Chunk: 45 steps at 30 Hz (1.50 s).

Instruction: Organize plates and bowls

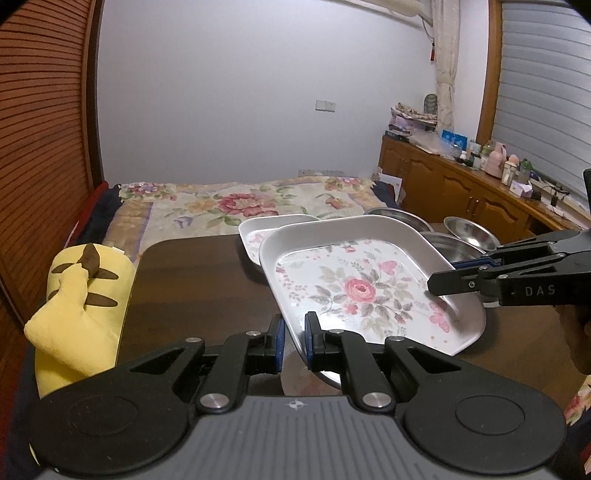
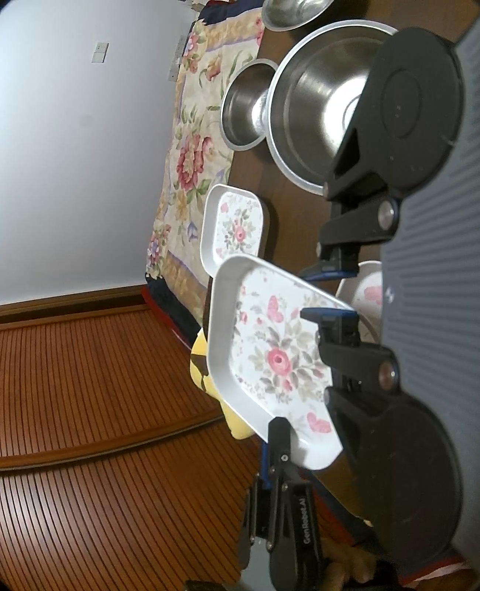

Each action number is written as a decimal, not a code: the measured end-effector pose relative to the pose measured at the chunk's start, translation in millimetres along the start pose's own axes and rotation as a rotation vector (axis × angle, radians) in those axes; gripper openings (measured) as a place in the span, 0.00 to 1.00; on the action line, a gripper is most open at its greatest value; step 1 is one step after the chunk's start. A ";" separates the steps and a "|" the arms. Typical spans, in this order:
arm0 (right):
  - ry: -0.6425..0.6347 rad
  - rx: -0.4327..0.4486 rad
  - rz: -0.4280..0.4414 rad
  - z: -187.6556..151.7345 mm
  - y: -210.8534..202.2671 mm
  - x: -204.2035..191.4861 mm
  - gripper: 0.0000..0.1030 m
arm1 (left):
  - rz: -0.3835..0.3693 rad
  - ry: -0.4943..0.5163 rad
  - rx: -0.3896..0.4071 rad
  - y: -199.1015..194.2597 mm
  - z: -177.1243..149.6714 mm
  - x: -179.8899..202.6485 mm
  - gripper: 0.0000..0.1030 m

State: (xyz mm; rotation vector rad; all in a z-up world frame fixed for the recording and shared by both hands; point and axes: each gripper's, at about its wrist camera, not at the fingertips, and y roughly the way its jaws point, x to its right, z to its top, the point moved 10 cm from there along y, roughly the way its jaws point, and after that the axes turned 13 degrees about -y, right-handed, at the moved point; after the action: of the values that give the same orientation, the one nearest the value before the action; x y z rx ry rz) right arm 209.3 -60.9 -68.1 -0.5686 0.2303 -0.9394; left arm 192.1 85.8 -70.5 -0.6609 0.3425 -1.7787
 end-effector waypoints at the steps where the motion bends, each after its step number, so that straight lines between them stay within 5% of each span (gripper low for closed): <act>1: 0.000 0.000 0.001 -1.6 -0.9 -0.5 0.17 | -0.001 0.000 -0.001 -0.3 -1.2 0.4 0.12; 45: 0.038 -0.044 -0.024 -71.5 3.0 -21.3 0.17 | 0.056 0.030 -0.087 17.7 -73.3 -1.1 0.12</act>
State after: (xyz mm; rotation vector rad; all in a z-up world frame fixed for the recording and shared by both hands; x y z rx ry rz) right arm 168.6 -67.9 -130.3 -0.5950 0.2791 -0.9709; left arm 162.7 74.1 -139.0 -0.6797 0.4567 -1.7291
